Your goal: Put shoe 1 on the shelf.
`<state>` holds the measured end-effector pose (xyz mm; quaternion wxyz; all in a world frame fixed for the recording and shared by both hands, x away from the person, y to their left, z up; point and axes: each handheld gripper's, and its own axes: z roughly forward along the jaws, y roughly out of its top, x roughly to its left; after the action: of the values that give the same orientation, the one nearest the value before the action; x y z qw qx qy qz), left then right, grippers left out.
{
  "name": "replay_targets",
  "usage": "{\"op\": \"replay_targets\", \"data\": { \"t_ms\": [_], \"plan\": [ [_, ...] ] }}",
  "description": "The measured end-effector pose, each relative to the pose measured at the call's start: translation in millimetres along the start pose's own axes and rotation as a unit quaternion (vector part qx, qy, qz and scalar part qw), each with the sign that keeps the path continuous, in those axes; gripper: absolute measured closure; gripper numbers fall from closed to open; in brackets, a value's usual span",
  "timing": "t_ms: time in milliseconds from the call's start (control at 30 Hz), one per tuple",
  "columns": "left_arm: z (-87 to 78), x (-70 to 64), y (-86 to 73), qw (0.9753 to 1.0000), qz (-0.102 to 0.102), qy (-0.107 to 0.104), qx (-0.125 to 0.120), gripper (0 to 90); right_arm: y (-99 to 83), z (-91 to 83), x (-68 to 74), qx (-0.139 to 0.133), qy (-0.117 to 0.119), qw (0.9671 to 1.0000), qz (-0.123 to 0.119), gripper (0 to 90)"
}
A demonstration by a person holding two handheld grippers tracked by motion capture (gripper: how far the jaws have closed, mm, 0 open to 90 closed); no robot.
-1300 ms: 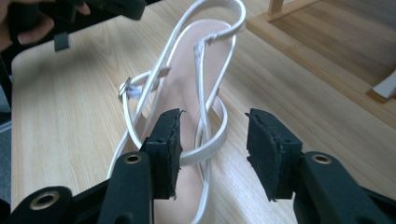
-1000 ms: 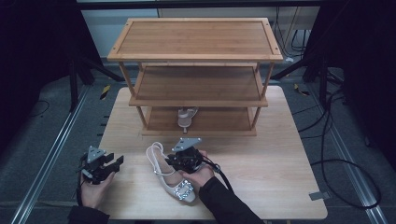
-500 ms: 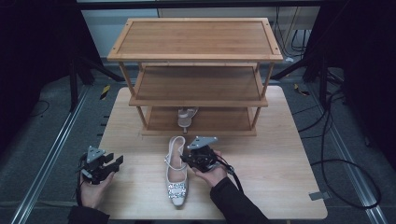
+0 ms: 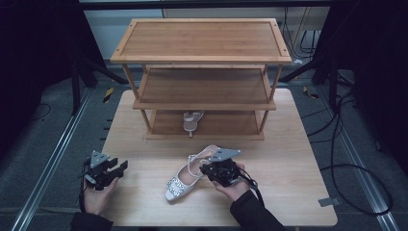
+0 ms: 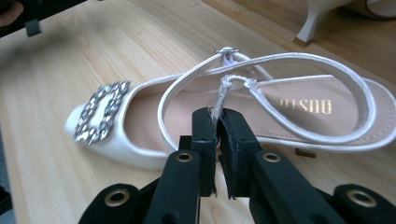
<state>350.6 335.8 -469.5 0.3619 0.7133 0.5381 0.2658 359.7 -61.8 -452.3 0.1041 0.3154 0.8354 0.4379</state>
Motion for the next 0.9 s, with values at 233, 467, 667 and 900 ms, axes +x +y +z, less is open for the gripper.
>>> {"op": "replay_targets", "data": {
  "t_ms": [233, 467, 667, 900],
  "plan": [
    [0.2, -1.0, 0.1, 1.0000, 0.003, 0.000, 0.000, 53.9, -15.4, -13.9, -0.8, -0.006, -0.003, 1.0000, 0.005, 81.6],
    [0.1, -0.9, 0.0, 1.0000, 0.003, 0.000, 0.000, 54.0, -17.1, -31.4, -12.2, -0.060, 0.006, 0.9981, -0.012, 74.9],
    [0.7, -1.2, 0.1, 1.0000, 0.005, -0.001, 0.002, 54.1, -16.2, -39.1, -34.1, -0.074, -0.043, 0.9962, -0.018, 70.8],
    [0.8, -1.0, 0.1, 1.0000, 0.005, -0.001, 0.002, 54.3, -18.9, -26.3, -57.9, -0.071, -0.071, 0.9950, 0.008, 66.9]
  ]
}}
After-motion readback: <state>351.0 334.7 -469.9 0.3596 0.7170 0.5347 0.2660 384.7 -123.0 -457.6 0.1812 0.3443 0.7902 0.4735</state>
